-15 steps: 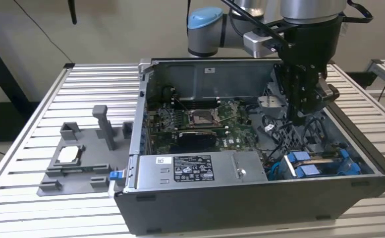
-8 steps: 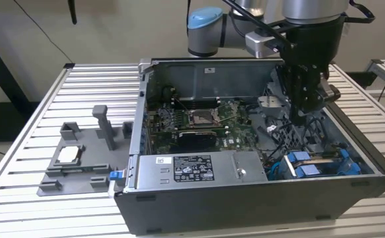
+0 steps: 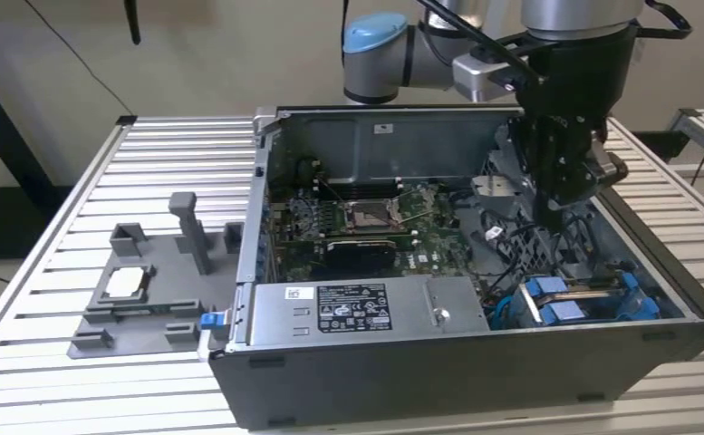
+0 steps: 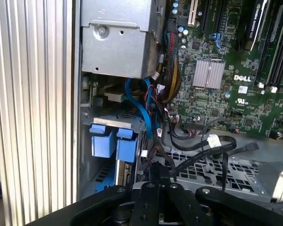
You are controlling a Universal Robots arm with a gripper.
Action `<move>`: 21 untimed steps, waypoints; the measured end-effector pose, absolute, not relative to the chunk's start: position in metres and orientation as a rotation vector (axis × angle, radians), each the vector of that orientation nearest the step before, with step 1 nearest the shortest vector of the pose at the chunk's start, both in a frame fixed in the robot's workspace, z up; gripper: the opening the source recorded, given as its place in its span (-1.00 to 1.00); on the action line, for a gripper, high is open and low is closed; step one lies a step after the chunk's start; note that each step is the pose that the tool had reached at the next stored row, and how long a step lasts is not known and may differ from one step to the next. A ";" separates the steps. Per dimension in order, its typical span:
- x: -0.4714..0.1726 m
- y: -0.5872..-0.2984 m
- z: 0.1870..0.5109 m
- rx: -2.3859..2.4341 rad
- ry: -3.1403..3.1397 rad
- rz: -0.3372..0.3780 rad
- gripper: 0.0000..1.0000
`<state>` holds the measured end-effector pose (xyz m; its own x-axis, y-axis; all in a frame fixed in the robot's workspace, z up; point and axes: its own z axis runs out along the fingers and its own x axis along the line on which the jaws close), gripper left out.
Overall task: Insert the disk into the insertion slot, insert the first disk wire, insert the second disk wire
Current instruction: 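Insert the second disk wire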
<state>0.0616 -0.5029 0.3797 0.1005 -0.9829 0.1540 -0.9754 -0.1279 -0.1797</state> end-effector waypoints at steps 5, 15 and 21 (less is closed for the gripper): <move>0.062 -0.503 0.382 -2.317 2.058 -0.386 -0.37; 0.061 -0.503 0.378 -2.316 2.058 -0.387 -0.41; 0.061 -0.504 0.378 -2.316 2.058 -0.386 -0.56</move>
<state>0.0612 -0.5037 0.3777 0.1004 -0.9802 0.1708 -0.9754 -0.1308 -0.1772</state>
